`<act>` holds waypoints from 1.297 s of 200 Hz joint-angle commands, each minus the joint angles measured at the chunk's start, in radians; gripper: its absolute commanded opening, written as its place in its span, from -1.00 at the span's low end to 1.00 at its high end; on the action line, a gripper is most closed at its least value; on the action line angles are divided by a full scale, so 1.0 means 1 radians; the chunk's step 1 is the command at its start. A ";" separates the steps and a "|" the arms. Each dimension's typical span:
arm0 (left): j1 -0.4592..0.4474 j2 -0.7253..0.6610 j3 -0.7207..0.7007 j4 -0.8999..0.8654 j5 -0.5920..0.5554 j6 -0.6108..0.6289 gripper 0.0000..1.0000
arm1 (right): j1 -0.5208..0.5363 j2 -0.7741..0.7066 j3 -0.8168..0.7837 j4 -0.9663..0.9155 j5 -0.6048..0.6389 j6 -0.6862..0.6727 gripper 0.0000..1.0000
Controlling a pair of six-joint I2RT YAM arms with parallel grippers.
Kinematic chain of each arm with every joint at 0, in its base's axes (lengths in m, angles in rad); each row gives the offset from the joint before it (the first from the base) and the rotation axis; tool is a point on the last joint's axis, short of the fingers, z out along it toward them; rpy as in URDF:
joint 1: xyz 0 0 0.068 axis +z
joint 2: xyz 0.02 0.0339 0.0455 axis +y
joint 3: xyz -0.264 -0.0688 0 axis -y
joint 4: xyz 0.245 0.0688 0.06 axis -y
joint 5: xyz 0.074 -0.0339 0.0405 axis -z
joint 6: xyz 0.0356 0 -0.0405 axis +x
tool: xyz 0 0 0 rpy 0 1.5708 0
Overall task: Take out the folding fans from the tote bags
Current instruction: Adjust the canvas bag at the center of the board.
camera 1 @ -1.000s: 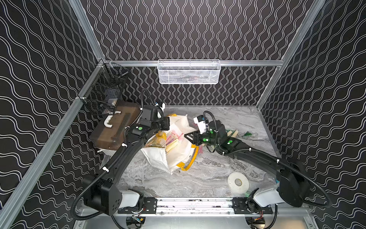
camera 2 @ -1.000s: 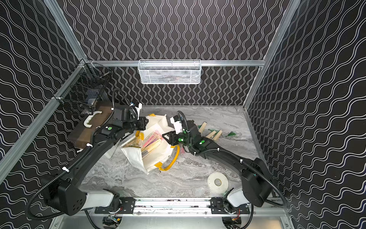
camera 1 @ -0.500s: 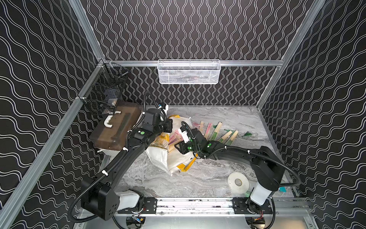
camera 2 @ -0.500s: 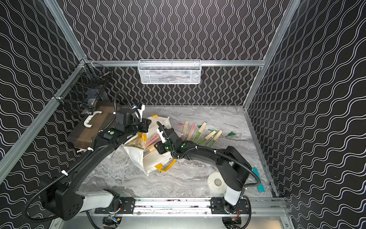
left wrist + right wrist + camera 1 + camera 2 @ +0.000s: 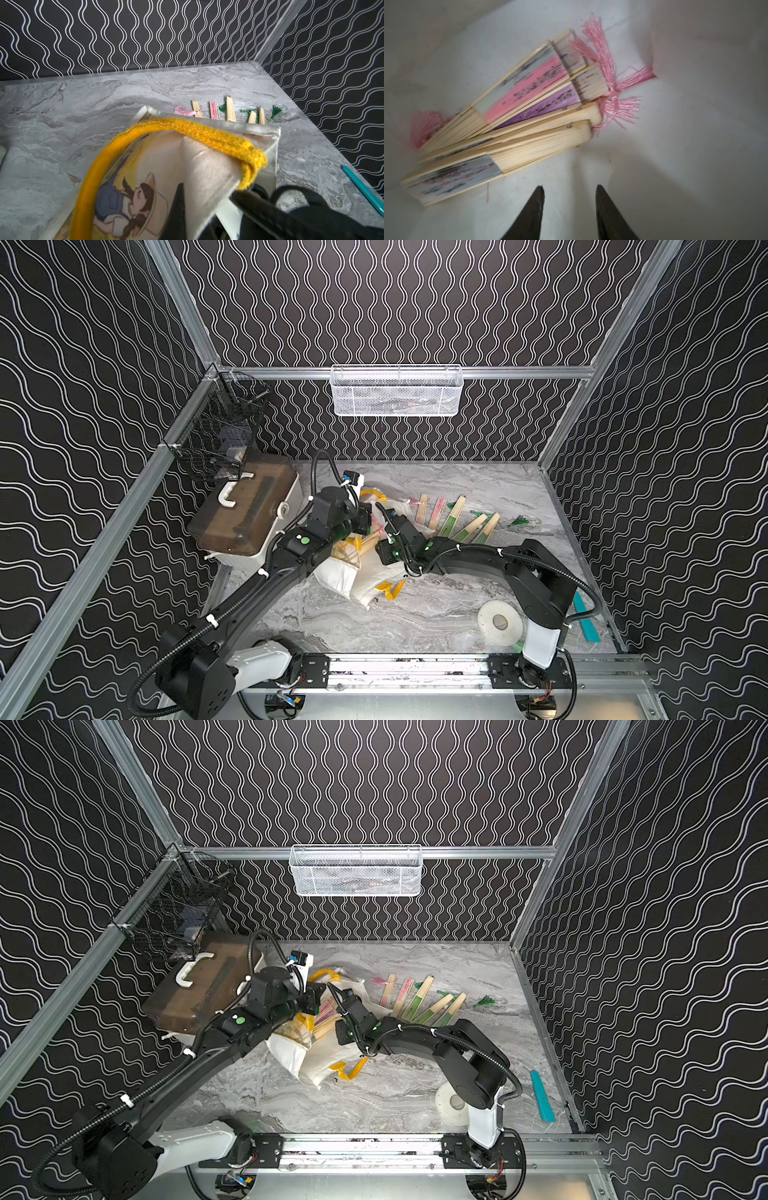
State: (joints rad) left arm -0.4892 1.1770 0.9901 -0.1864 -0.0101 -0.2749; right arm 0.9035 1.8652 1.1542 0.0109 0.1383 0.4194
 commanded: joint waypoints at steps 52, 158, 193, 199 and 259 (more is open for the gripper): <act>-0.086 -0.042 -0.014 0.168 -0.304 0.014 -1.00 | -0.002 -0.188 -0.159 0.158 0.069 -0.051 -0.10; -0.144 0.059 -0.089 0.450 -0.542 0.109 -1.00 | 0.019 -0.224 -0.163 0.262 -0.010 -0.036 -0.09; -0.144 0.058 -0.079 0.411 -0.553 0.122 -1.00 | 0.017 -0.276 -0.114 0.176 0.080 -0.060 -0.05; -0.144 0.058 -0.072 0.397 -0.552 0.127 -1.00 | 0.017 -0.283 -0.112 0.169 0.085 -0.059 -0.05; -0.137 0.082 -0.033 0.300 -0.553 0.131 -1.00 | 0.016 -0.206 -0.134 0.243 -0.136 0.078 -0.03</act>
State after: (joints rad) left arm -0.6319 1.2514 0.9443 0.1108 -0.5411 -0.1551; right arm 0.9199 1.6081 1.0229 0.2192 0.1238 0.4072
